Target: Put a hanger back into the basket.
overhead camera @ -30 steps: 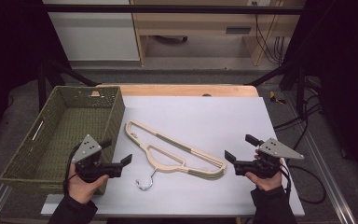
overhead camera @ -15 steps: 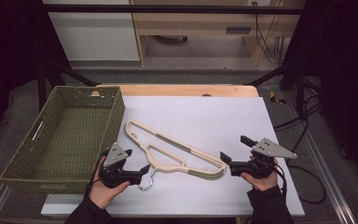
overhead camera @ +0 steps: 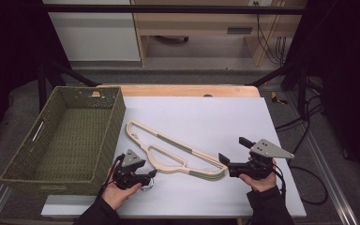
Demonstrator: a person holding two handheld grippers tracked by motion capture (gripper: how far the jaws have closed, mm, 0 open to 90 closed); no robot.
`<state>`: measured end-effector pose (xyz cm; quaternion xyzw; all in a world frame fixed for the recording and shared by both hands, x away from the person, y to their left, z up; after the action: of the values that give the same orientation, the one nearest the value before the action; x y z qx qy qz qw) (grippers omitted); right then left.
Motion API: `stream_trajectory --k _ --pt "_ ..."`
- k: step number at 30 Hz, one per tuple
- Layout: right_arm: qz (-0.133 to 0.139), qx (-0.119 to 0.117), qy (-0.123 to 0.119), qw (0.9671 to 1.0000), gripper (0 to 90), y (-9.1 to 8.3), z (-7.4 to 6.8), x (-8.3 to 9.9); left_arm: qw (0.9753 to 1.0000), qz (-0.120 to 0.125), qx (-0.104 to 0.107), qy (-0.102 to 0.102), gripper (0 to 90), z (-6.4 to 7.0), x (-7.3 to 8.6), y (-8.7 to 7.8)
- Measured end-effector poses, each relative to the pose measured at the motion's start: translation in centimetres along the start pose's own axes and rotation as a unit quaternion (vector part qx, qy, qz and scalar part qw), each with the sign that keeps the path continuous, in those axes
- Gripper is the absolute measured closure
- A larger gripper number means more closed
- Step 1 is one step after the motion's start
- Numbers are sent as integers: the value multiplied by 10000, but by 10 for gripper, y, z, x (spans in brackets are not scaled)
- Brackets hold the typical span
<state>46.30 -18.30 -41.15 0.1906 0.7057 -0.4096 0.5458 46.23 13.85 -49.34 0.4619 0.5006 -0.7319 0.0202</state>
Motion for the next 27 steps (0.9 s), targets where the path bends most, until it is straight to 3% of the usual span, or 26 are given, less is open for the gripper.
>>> stream_trajectory --k 4,10,20,27 --pt "-22 -12 -12 10000 54 1 -1 1 9997 -199 95 -82 515 3 4 10" --pt "-49 -30 -31 10000 56 3 -2 2 9991 -415 73 -98 628 4 8 20" --pt "-118 -93 -44 9999 61 9 -6 3 9986 -466 107 -219 783 7 8 27" --pt "-282 -249 -120 9992 74 23 -16 8 9986 -461 -61 -247 826 8 5 25"
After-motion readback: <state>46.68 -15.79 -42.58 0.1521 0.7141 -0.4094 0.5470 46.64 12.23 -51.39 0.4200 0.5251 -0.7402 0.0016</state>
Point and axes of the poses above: each handheld gripper's, and its own axes: y roughly forward along the jaws, x roughly out of its underside, z roughly to its right, the point moved 6 cm from there along y, roughly forward along the jaws, and after that the axes turned 5 degrees about -z, right-handed, at the moved point
